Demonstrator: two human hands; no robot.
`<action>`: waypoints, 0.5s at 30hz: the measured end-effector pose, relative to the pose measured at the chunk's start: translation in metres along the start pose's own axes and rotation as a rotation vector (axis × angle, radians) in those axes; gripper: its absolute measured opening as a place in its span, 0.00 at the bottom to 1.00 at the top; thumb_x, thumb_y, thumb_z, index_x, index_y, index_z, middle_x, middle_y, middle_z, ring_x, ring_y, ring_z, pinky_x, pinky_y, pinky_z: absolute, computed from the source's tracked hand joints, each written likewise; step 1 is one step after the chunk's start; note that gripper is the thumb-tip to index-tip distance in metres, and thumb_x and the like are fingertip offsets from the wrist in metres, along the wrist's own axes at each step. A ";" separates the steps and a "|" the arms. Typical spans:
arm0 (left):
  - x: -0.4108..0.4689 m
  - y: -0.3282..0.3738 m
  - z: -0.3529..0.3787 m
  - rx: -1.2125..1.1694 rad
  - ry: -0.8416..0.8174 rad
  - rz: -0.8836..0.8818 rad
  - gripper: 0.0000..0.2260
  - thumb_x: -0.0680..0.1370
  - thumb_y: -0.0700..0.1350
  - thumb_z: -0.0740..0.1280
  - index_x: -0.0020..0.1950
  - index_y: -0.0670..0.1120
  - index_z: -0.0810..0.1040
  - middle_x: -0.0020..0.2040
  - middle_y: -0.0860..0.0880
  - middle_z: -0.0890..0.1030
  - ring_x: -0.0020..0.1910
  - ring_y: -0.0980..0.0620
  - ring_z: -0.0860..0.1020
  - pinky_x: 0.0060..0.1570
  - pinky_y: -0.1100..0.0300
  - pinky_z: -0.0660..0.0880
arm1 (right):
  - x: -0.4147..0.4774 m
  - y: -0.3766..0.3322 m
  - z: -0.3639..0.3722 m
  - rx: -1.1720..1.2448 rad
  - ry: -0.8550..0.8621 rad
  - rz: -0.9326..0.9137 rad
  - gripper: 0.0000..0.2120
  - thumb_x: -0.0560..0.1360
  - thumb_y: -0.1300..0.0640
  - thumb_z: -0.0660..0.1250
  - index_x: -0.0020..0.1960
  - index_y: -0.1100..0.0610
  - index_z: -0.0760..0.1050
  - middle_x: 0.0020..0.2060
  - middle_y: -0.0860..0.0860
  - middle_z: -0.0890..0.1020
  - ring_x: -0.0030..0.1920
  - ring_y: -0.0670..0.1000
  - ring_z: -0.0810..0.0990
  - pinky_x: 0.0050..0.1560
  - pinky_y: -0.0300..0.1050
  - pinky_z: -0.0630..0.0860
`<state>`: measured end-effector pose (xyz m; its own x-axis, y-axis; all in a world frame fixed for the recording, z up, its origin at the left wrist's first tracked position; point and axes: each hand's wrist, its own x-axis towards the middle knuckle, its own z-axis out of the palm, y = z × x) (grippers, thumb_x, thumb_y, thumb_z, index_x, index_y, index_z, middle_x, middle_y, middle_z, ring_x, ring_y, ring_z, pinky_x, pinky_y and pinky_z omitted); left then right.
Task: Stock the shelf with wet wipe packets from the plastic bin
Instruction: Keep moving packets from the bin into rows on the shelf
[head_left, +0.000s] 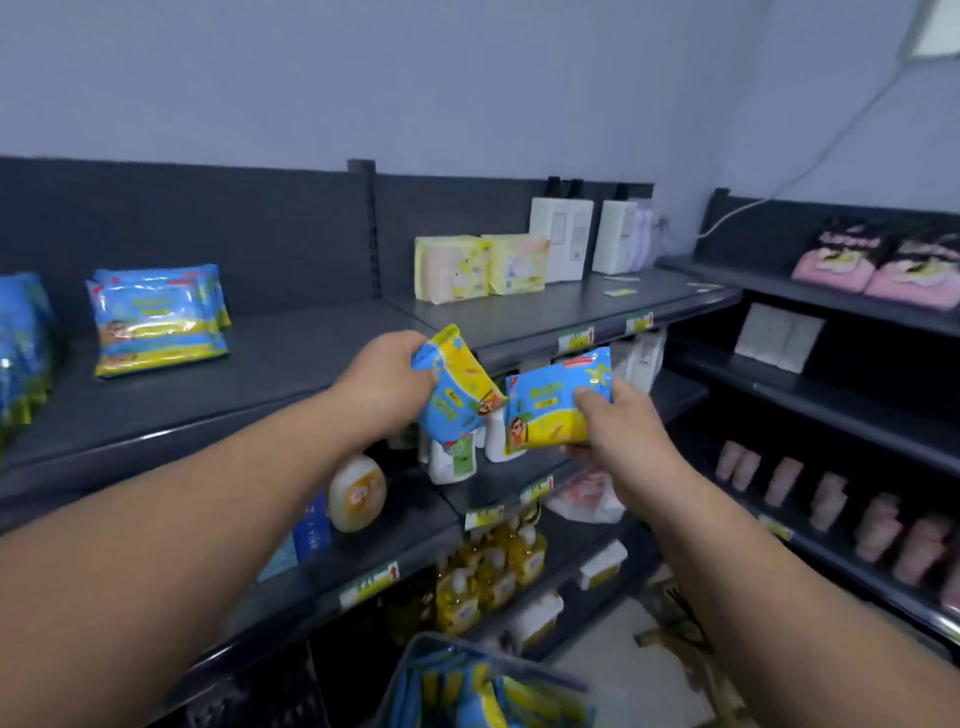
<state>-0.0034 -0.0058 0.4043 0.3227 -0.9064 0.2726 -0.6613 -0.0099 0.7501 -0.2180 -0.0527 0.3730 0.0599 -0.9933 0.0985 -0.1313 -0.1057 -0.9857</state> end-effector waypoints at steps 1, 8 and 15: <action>0.003 0.001 -0.010 -0.004 0.034 -0.013 0.02 0.75 0.39 0.66 0.46 0.46 0.76 0.45 0.43 0.81 0.45 0.42 0.81 0.46 0.44 0.80 | 0.001 -0.009 0.003 0.010 -0.012 -0.011 0.07 0.80 0.59 0.59 0.47 0.55 0.75 0.45 0.55 0.83 0.42 0.54 0.83 0.41 0.54 0.82; 0.020 0.004 -0.096 0.064 0.252 -0.026 0.13 0.66 0.35 0.72 0.41 0.48 0.72 0.40 0.51 0.74 0.38 0.50 0.73 0.37 0.58 0.71 | 0.013 -0.064 0.046 0.029 -0.155 -0.119 0.07 0.76 0.64 0.61 0.48 0.54 0.75 0.47 0.54 0.84 0.47 0.57 0.84 0.49 0.58 0.82; 0.047 -0.008 -0.155 -0.058 0.337 0.045 0.10 0.70 0.37 0.72 0.40 0.50 0.75 0.35 0.51 0.77 0.35 0.51 0.75 0.41 0.58 0.74 | 0.024 -0.100 0.103 0.063 -0.364 -0.235 0.06 0.79 0.60 0.63 0.52 0.55 0.78 0.46 0.53 0.86 0.48 0.56 0.84 0.55 0.54 0.78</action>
<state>0.1218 0.0168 0.5047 0.5062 -0.7149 0.4823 -0.6434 0.0595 0.7633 -0.1013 -0.0609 0.4598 0.4272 -0.8604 0.2777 -0.0123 -0.3127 -0.9498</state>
